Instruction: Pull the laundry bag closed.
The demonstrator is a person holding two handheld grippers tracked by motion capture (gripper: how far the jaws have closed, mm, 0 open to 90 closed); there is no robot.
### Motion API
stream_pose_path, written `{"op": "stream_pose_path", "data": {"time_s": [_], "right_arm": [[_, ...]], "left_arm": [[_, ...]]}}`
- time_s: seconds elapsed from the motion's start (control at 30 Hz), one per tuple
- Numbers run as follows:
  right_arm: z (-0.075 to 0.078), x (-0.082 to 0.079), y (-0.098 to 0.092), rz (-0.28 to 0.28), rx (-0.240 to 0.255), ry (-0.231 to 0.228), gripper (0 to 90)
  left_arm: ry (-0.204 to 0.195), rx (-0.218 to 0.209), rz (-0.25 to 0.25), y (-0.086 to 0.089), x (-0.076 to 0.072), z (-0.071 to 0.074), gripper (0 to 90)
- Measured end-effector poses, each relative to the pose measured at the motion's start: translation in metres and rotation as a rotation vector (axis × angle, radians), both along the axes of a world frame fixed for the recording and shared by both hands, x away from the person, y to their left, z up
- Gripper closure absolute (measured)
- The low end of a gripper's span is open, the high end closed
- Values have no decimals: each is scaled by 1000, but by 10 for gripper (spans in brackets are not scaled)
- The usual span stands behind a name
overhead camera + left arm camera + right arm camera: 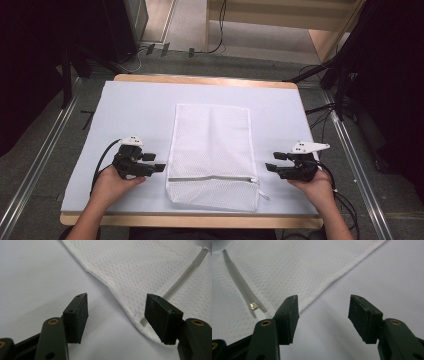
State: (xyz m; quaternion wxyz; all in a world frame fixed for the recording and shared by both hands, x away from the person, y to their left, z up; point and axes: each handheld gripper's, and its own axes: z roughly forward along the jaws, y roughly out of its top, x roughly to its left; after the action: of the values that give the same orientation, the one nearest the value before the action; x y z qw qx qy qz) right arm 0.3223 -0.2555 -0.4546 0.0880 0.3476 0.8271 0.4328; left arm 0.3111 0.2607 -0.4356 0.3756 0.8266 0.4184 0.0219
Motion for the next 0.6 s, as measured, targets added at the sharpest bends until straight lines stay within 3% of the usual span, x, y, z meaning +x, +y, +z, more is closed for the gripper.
{"op": "stream_pose_path", "data": {"time_s": [0.13,0.27,0.6], "right_arm": [[-3,3,-9,-72,-9,11,404],[-6,4,-14,-108,-14,20,391],[-9,5,-11,-111,-19,29,359]], "left_arm": [[-6,-5,27,5,1,0,340],[-14,1,50,10,2,-1,327],[-23,6,80,17,4,-4,310]]}}
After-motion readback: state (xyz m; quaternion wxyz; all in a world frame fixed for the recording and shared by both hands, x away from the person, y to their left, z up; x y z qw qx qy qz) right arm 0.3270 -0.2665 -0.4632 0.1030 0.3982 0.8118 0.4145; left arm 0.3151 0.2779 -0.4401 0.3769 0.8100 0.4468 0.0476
